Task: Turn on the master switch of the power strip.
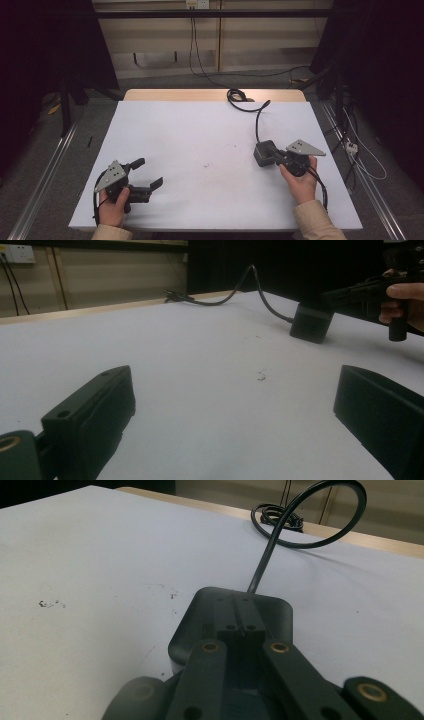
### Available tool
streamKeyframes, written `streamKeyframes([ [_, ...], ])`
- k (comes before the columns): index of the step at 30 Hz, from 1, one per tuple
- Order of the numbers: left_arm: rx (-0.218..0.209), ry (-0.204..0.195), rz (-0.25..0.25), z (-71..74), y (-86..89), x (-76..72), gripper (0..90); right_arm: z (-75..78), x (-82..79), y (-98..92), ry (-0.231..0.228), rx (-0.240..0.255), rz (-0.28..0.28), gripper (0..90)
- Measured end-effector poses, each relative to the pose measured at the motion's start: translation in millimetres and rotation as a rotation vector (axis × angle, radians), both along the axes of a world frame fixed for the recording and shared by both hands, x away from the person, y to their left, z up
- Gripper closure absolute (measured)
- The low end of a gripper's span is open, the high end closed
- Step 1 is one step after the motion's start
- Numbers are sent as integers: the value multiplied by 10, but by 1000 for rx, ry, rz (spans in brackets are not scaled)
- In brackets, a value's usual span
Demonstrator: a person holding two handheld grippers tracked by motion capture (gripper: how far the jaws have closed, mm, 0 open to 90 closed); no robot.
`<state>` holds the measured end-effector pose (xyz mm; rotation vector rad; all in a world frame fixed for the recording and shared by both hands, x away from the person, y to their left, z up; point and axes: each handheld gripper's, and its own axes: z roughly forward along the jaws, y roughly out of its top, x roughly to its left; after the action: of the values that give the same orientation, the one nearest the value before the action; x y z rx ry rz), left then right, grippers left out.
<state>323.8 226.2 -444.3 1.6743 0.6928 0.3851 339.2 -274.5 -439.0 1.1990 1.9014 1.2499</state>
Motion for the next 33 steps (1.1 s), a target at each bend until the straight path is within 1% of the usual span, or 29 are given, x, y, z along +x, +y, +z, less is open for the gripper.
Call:
streamKeyframes([
  [9, -3, 0, 0, 1, -5, -3, 28, -1, 1, -4, 7, 10, -4, 900],
  [22, -5, 0, 2, 2, -4, -6, 28, -2, -3, 7, 1, -2, -6, 900],
  [33, -4, -1, 1, 3, -5, -5, 28, -7, -4, 9, 9, 4, -10, 900],
])
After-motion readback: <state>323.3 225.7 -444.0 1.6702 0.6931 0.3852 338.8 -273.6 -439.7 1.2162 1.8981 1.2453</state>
